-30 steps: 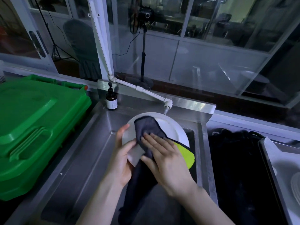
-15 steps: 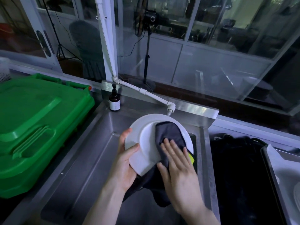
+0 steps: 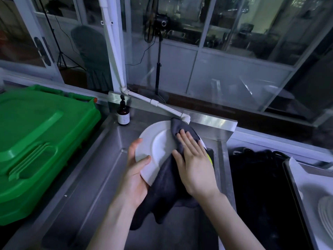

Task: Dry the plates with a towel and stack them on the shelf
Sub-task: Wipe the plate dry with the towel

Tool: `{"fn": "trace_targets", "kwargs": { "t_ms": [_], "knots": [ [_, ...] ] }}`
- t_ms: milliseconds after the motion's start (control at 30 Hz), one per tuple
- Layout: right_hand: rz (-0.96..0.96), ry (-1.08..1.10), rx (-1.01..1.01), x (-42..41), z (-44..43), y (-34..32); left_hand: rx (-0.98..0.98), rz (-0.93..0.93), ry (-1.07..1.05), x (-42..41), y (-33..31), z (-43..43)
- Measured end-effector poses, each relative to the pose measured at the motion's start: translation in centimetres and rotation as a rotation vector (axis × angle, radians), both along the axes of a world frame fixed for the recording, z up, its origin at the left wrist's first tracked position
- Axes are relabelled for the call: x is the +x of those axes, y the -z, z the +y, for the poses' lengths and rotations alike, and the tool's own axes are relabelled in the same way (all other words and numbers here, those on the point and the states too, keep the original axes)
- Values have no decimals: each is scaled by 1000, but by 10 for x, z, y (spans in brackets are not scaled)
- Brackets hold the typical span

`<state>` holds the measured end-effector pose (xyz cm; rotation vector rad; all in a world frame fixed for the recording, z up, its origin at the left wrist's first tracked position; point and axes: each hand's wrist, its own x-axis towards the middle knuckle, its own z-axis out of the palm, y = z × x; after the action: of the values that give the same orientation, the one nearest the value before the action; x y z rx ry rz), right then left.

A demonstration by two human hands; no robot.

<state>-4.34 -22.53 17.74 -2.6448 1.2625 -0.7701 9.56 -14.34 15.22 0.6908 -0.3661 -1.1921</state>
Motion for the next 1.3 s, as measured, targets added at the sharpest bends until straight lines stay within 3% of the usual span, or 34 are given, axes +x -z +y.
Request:
{"fn": "trace_targets", "kwargs": {
  "t_ms": [133, 233, 367, 567, 733, 833, 967, 1033, 1167, 1300],
  "knots": [
    [-153, 72, -74, -11, 19, 15, 16, 2, -35, 2, 3, 6],
    [-253, -6, -148, -22, 40, 32, 6, 20, -48, 4, 5, 7],
    [-140, -213, -190, -24, 59, 45, 4, -22, -38, 5, 1, 4],
    [-332, -10, -48, -20, 43, 28, -32, -45, 28, 13, -5, 7],
    [-418, -29, 158, -21, 8, -3, -63, -206, 99, 28, -21, 5],
    [-296, -167, 157, -15, -9, -28, -55, -250, 143, 27, -25, 4],
    [12, -360, -42, 7, -3, -40, -50, -277, 144, 14, -26, 3],
    [38, -391, -51, 11, 0, -39, -59, -260, 121, 11, -26, 2],
    [-39, -265, 23, 8, -14, -43, -40, -279, 98, 11, -24, 4],
    [-252, -67, 220, -7, -19, -28, 17, -275, 14, 15, -24, 7]
  ]
}}
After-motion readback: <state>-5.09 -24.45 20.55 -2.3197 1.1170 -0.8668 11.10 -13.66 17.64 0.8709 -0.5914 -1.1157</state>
